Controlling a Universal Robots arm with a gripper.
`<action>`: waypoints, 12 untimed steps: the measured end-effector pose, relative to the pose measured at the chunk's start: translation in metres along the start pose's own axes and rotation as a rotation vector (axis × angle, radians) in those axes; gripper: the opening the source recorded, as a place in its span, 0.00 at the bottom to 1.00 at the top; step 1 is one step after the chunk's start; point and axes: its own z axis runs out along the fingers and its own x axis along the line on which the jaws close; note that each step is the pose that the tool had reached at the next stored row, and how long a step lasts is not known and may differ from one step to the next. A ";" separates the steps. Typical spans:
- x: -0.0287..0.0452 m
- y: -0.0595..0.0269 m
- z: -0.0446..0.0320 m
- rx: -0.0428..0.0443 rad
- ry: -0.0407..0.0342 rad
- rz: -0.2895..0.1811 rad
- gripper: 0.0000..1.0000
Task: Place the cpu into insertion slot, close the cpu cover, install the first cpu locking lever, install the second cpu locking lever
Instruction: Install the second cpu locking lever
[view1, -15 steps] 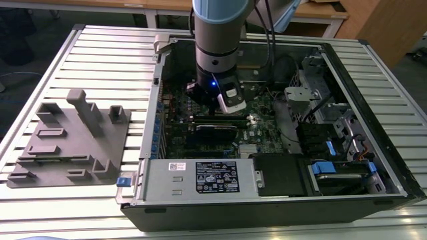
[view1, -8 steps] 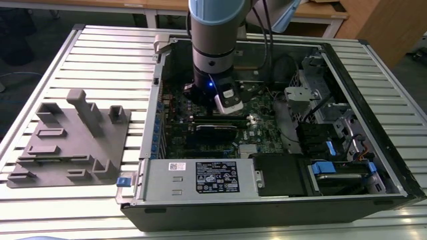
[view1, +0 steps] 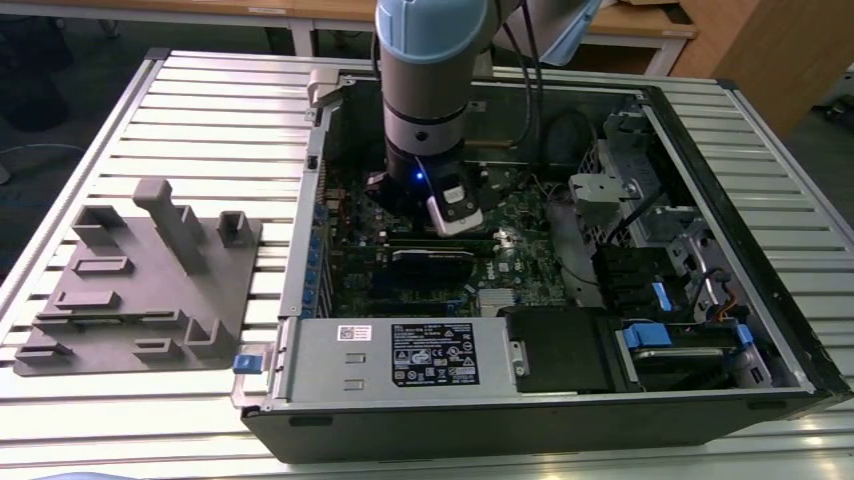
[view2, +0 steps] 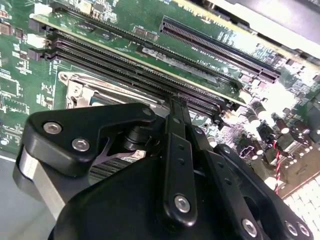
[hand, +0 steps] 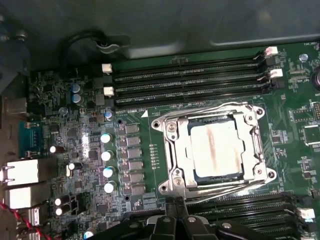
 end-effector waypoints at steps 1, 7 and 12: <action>0.0001 0.0000 0.0004 -0.0106 0.0014 0.001 0.11; 0.0004 -0.0002 0.0021 -0.0489 0.0063 0.002 0.11; 0.0021 -0.0010 0.0041 -0.0528 0.0070 0.002 0.11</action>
